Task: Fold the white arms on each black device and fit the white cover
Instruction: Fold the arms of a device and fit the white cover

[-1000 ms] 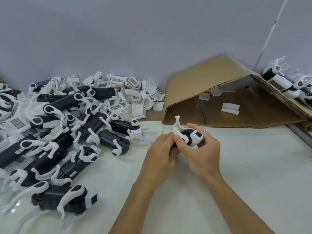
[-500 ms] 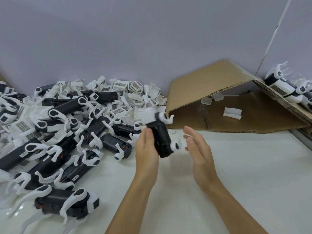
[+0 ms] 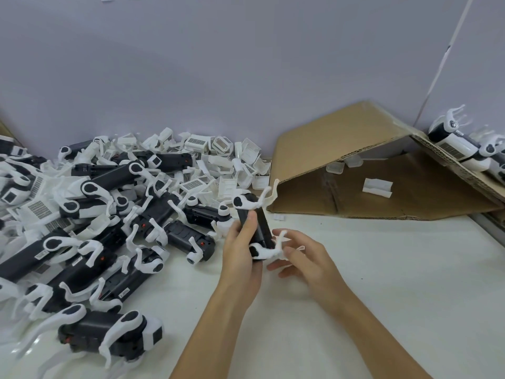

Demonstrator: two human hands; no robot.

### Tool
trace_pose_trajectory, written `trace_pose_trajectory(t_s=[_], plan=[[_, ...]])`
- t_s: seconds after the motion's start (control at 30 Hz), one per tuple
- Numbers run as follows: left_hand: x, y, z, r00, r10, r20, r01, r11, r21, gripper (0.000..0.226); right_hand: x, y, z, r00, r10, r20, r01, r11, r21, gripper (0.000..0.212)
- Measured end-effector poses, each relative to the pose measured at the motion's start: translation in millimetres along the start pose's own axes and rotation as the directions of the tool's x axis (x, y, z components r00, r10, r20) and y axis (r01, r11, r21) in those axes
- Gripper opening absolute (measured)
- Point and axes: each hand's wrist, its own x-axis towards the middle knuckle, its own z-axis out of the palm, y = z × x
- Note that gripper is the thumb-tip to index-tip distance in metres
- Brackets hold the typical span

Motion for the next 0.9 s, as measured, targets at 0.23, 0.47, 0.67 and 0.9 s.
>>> trace_pose_trajectory(t_s=[0.23, 0.47, 0.67, 0.9], plan=[[0.8, -5.2, -0.5, 0.999, -0.031, 0.028, 0.03, 0.998, 0.046, 0.028, 2.5, 1.0, 1.2, 0.994, -0.001, -0.106, 0.003, 1.0, 0.024, 0.024], [3.7, -9.7, -1.7, 0.999, -0.028, 0.041, 0.025, 0.997, 0.067, 0.03, 2.3, 2.7, 2.8, 0.993, 0.041, -0.108, -0.036, 0.998, 0.045, 0.022], [5.2, -14.1, -2.7, 0.996, -0.01, 0.085, 0.0, 0.994, 0.113, 0.025, 2.0, 3.1, 4.8, 0.998, 0.05, -0.027, -0.049, 0.998, 0.046, 0.033], [6.4, -14.9, -4.3, 0.997, 0.001, 0.073, -0.008, 0.995, 0.099, 0.027, 2.1, 4.0, 4.0, 0.999, 0.034, 0.001, -0.034, 0.999, 0.039, 0.046]])
